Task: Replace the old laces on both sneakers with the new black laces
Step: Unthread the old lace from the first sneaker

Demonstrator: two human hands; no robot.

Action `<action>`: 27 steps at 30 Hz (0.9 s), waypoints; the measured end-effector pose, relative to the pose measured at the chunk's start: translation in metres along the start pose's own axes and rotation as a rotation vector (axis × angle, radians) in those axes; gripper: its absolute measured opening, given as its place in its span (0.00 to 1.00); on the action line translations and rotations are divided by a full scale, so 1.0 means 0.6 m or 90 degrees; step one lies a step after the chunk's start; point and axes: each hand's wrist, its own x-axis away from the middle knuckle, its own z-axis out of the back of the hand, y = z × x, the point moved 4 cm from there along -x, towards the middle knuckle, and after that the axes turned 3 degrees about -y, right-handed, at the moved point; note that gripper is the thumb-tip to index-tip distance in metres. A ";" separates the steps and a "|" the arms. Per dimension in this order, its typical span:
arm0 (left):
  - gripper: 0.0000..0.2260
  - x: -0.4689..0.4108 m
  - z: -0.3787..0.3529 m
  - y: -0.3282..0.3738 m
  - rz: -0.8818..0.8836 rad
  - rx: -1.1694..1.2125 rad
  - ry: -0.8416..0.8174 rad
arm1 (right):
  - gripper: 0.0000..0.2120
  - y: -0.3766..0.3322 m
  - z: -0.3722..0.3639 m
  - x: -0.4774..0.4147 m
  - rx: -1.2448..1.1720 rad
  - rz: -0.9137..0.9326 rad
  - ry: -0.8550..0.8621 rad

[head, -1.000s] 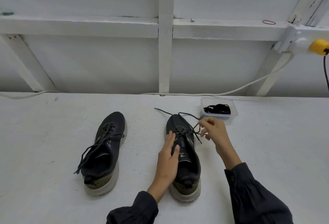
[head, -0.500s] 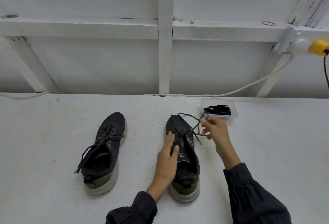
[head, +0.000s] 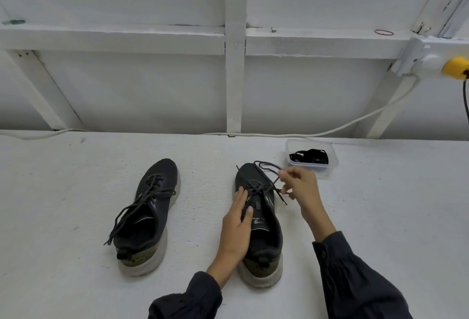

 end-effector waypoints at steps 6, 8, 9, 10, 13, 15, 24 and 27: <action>0.20 0.001 0.000 0.001 0.005 0.013 0.002 | 0.16 0.011 -0.004 0.008 0.022 -0.079 -0.050; 0.20 0.000 0.000 0.001 0.004 0.012 0.004 | 0.17 0.019 -0.023 0.023 0.059 -0.105 -0.141; 0.20 0.000 0.000 0.000 0.004 0.013 0.005 | 0.15 0.020 -0.029 0.028 0.064 -0.099 -0.166; 0.20 0.000 0.000 0.001 0.004 0.014 0.005 | 0.14 0.022 -0.032 0.029 0.066 -0.084 -0.175; 0.20 -0.001 0.000 0.000 0.001 0.011 0.001 | 0.10 0.014 -0.028 0.019 0.072 -0.037 -0.138; 0.20 0.000 0.001 0.000 -0.003 0.012 -0.003 | 0.10 0.008 -0.008 0.003 0.018 -0.014 -0.023; 0.21 -0.001 -0.001 -0.006 0.000 0.018 -0.005 | 0.11 0.014 0.039 -0.002 -0.057 -0.033 0.070; 0.21 -0.002 0.000 -0.005 -0.004 0.020 -0.016 | 0.16 0.032 0.023 0.020 -0.042 -0.060 0.051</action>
